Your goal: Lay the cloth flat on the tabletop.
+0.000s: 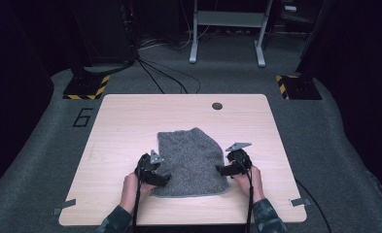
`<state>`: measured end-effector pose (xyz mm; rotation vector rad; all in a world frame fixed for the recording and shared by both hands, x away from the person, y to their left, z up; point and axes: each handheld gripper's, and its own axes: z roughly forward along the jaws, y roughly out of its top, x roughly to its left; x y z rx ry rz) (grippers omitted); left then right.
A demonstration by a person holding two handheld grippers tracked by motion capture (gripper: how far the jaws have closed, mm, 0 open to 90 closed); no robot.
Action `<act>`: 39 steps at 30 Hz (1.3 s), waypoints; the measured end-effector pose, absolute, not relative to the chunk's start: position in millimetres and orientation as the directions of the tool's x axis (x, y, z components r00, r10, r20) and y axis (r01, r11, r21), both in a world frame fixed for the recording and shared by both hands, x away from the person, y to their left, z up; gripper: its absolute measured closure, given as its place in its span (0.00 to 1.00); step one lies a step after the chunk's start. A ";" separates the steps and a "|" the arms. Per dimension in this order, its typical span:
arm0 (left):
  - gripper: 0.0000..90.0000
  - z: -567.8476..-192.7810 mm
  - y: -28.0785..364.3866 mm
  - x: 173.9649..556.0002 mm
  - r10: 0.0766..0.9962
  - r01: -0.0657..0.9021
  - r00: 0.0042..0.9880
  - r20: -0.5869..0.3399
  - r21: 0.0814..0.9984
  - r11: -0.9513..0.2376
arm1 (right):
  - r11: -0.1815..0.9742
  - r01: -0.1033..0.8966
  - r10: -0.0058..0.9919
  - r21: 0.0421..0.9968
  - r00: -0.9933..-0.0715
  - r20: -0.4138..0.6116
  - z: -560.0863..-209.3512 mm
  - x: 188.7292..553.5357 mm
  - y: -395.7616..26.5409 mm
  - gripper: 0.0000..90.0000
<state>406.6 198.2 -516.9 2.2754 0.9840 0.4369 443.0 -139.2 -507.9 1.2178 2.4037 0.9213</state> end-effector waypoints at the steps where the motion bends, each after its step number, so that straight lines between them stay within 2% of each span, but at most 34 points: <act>1: 0.17 -517.8 199.4 406.8 0.744 0.543 0.667 0.043 0.656 -0.525 | 0.410 0.613 0.803 0.675 -0.594 0.051 -499.0 454.0 -143.2 0.23; 4: 0.16 -520.2 202.6 408.6 0.749 0.554 0.663 0.009 0.666 -0.499 | 0.391 0.614 0.805 0.686 -0.589 0.068 -490.0 469.2 -145.3 0.26; 6: 0.16 -520.6 203.3 407.9 0.748 0.551 0.663 0.013 0.668 -0.499 | 0.367 0.626 0.815 0.688 -0.573 0.086 -482.7 493.9 -142.3 0.33; 9: 0.16 -522.1 205.2 406.7 0.744 0.537 0.668 0.016 0.682 -0.497 | 0.348 0.642 0.825 0.683 -0.555 0.101 -483.0 510.1 -137.9 0.36; 11: 0.16 -524.0 206.6 405.1 0.744 0.524 0.667 0.018 0.699 -0.487 | 0.330 0.649 0.843 0.685 -0.529 0.094 -486.1 530.7 -132.2 0.45; 12: 0.16 -525.4 207.3 404.4 0.745 0.517 0.667 0.016 0.710 -0.478 | 0.330 0.649 0.843 0.685 -0.529 0.094 -486.1 530.7 -132.2 0.45; 13: 0.16 -527.3 209.4 402.7 0.741 0.502 0.671 0.017 0.725 -0.472 | 0.323 0.660 0.854 0.678 -0.512 0.092 -490.2 541.8 -128.0 0.51; 17: 0.16 -529.1 209.7 401.4 0.745 0.496 0.667 0.012 0.739 -0.456 | 0.346 0.678 0.861 0.648 -0.505 0.068 -501.3 554.5 -119.7 0.54; 20: 0.16 -529.1 209.9 401.6 0.742 0.494 0.670 0.012 0.739 -0.458 | 0.347 0.687 0.853 0.638 -0.514 0.090 -505.0 556.0 -117.1 0.52; 30: 0.16 -529.0 209.9 401.7 0.741 0.492 0.671 0.014 0.739 -0.460 | 0.412 0.668 0.832 0.620 -0.553 0.044 -506.7 545.5 -96.3 0.51; 31: 0.16 -529.0 210.1 401.8 0.741 0.491 0.672 0.018 0.739 -0.463 | 0.428 0.656 0.829 0.622 -0.559 0.019 -506.9 541.9 -92.5 0.58; 32: 0.16 -528.9 210.1 401.8 0.740 0.490 0.672 0.018 0.739 -0.463 | 0.428 0.656 0.829 0.622 -0.559 0.019 -506.9 541.9 -92.5 0.58; 33: 0.16 -528.9 210.1 401.8 0.741 0.491 0.672 0.017 0.739 -0.462 | 0.433 0.647 0.823 0.628 -0.567 0.016 -506.7 539.2 -90.3 0.66; 34: 0.16 -529.1 209.9 401.7 0.741 0.493 0.671 0.014 0.739 -0.460 | 0.433 0.647 0.823 0.628 -0.567 0.016 -506.7 539.2 -90.3 0.66; 35: 0.16 -528.9 210.1 401.8 0.741 0.491 0.672 0.017 0.739 -0.462 | 0.438 0.641 0.818 0.631 -0.574 0.016 -506.8 538.1 -89.7 0.71; 36: 0.16 -529.0 210.0 401.8 0.741 0.491 0.671 0.017 0.739 -0.462 | 0.437 0.639 0.808 0.634 -0.588 0.036 -506.9 536.6 -89.0 0.82; 37: 0.16 -529.0 210.1 401.8 0.741 0.491 0.671 0.017 0.739 -0.462 | 0.437 0.639 0.801 0.633 -0.597 0.051 -506.9 536.1 -89.2 0.89; 38: 0.16 -529.0 210.1 401.8 0.741 0.491 0.671 0.017 0.739 -0.462 | 0.437 0.639 0.801 0.633 -0.597 0.051 -506.9 536.1 -89.2 0.89; 39: 0.16 -529.1 209.9 401.6 0.741 0.493 0.671 0.013 0.739 -0.459 | 0.422 0.647 0.794 0.635 -0.602 0.085 -507.6 535.4 -89.0 1.00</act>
